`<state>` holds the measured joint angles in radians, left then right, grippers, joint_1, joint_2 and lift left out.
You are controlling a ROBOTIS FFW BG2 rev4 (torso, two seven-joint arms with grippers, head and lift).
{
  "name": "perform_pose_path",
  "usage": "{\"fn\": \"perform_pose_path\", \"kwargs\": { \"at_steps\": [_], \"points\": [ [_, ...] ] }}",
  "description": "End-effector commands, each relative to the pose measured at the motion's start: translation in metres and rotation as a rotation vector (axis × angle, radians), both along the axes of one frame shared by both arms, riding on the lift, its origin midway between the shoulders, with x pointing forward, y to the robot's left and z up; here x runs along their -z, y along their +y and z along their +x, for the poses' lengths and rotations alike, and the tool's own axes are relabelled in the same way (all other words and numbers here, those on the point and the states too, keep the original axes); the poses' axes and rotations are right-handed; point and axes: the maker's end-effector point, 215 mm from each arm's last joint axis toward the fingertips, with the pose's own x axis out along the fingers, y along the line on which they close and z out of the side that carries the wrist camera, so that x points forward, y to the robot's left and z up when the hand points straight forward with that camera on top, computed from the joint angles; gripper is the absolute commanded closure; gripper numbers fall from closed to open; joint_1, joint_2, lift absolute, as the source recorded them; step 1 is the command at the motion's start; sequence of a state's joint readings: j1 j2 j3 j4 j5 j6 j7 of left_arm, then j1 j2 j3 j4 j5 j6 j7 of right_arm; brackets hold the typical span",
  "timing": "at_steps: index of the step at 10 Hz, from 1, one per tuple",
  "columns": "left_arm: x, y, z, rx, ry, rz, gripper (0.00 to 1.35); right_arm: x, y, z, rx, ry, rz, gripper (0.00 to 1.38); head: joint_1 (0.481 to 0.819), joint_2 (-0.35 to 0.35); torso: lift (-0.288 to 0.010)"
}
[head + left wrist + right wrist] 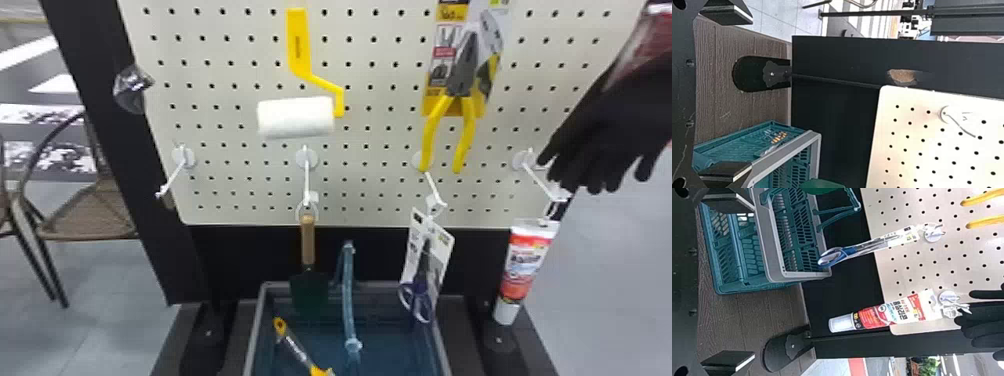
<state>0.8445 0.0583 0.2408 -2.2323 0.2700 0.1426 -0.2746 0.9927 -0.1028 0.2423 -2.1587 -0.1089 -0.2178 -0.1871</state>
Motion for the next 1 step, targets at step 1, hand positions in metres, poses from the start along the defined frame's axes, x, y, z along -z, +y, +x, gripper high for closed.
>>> {"fn": "perform_pose_path", "kwargs": {
  "at_steps": [1],
  "points": [
    [0.0000,0.0000,0.0000,0.000,0.000,0.000,0.00,0.0000,0.0000,0.0000,0.000,0.000,0.000,0.00,0.549,0.000,-0.100]
  ]
}}
